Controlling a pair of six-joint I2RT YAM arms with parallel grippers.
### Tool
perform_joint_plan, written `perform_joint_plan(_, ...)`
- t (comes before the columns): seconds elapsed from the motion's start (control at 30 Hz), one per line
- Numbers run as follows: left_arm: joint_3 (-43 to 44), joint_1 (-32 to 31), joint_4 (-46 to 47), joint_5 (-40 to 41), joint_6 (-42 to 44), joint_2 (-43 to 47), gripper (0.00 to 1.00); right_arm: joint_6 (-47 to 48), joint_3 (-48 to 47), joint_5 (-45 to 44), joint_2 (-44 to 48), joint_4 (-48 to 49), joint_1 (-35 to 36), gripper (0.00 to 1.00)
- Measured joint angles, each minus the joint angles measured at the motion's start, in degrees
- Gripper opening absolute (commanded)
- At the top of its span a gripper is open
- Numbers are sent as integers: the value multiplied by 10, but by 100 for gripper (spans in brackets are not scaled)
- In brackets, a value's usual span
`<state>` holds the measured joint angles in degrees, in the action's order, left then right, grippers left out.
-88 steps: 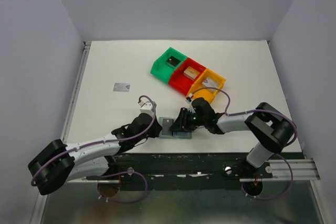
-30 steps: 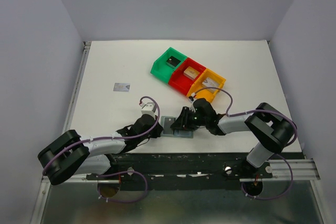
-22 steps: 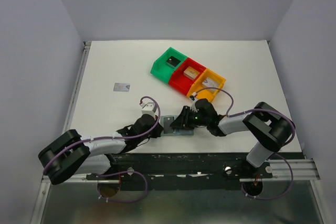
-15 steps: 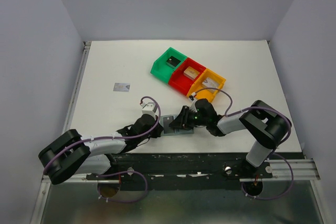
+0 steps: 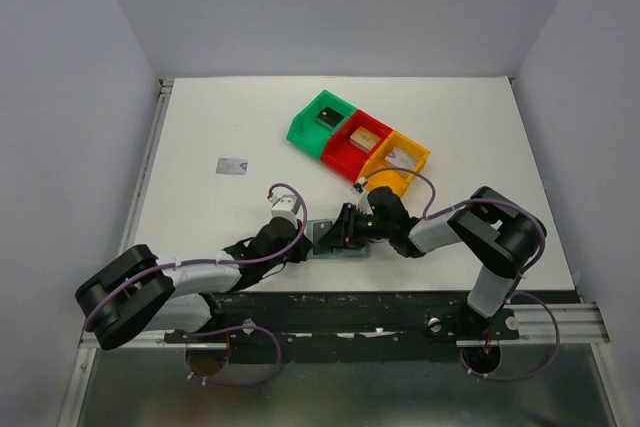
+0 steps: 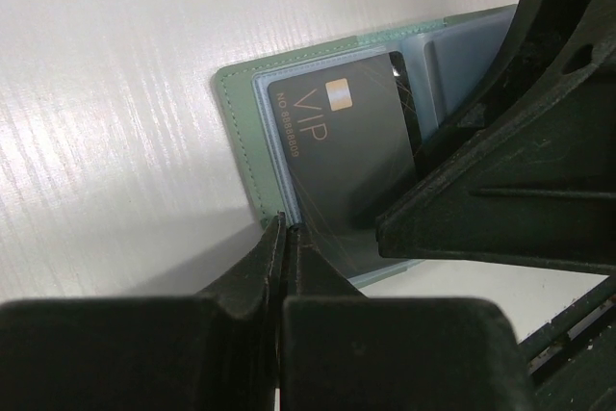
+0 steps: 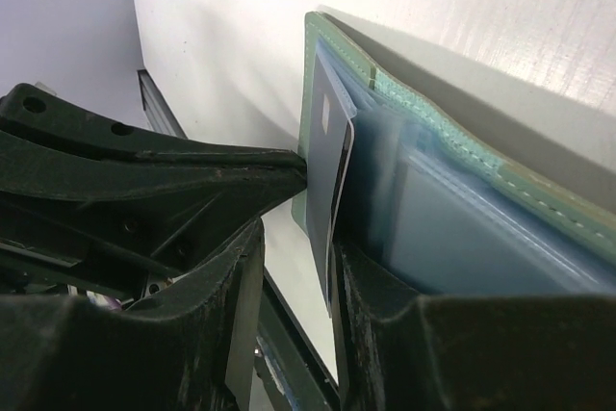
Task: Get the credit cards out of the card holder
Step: Remove the credit card from the card holder.
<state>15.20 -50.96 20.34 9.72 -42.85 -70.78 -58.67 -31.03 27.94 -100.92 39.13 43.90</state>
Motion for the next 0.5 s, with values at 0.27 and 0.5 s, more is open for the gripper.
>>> perform_joint_plan(0.27, 0, 0, 1, 0, 0, -1, 0, 4, -5, 7, -1, -7, 0, 39)
perform_joint_plan(0.5, 0, 0, 3, 0, -5, -3, 0, 13, -5, 1, 27, -37, 0, 38)
